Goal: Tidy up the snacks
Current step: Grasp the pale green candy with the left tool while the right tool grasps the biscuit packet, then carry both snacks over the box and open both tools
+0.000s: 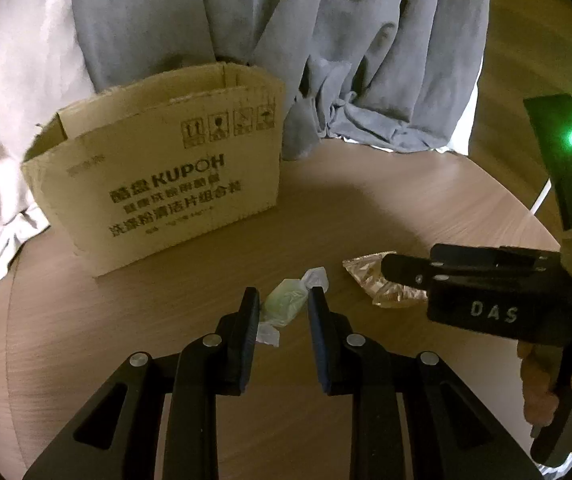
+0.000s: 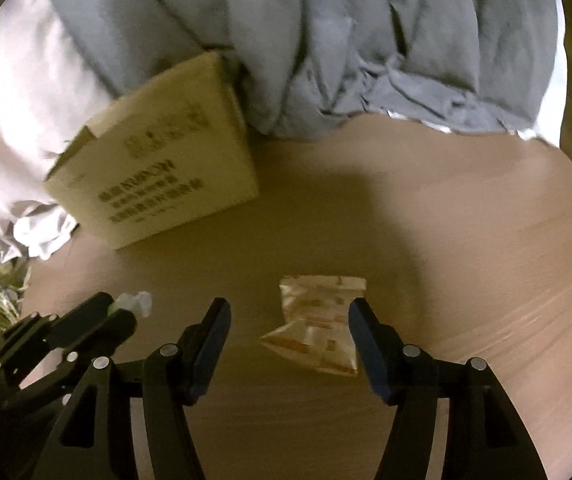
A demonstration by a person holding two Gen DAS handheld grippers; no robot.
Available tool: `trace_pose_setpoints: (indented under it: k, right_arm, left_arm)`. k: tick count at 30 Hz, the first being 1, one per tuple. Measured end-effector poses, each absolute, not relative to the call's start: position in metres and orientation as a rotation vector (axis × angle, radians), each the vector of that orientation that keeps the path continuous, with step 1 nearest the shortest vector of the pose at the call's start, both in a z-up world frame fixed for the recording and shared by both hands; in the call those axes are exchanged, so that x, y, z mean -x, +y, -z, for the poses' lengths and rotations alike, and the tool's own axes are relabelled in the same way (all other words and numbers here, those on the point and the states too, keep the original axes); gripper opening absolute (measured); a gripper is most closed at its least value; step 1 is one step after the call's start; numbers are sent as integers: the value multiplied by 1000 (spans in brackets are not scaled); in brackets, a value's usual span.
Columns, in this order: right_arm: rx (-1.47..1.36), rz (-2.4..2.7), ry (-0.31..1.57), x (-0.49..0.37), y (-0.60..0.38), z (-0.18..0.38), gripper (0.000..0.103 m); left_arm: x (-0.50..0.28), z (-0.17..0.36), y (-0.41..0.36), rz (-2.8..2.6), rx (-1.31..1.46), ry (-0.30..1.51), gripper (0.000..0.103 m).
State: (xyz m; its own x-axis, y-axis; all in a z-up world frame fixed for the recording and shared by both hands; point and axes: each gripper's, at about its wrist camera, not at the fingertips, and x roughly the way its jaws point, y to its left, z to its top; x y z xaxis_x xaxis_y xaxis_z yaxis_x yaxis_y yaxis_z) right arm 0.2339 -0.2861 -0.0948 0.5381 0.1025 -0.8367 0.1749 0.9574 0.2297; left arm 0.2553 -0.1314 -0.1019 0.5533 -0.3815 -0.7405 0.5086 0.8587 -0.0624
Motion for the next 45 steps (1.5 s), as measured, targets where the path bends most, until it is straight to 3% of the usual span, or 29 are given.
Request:
trace_pose_setpoints:
  k: [12,15,25,45]
  right_arm:
    - [-330,57,1091,-247,-296,133,62]
    - [-325,48,1095,-247,-295,135,53]
    - [-322,41,1070,-241,-292,130,43]
    - [-213,-51,796,-230,-255,27,43]
  left_arm:
    - [-269,120,-139,500,-161,883,25]
    - [-270,121,-138,495,-158,889,25]
    - [-267,115,-135,484,-145,878,25]
    - [-264,31,-90,446,-58,682,25]
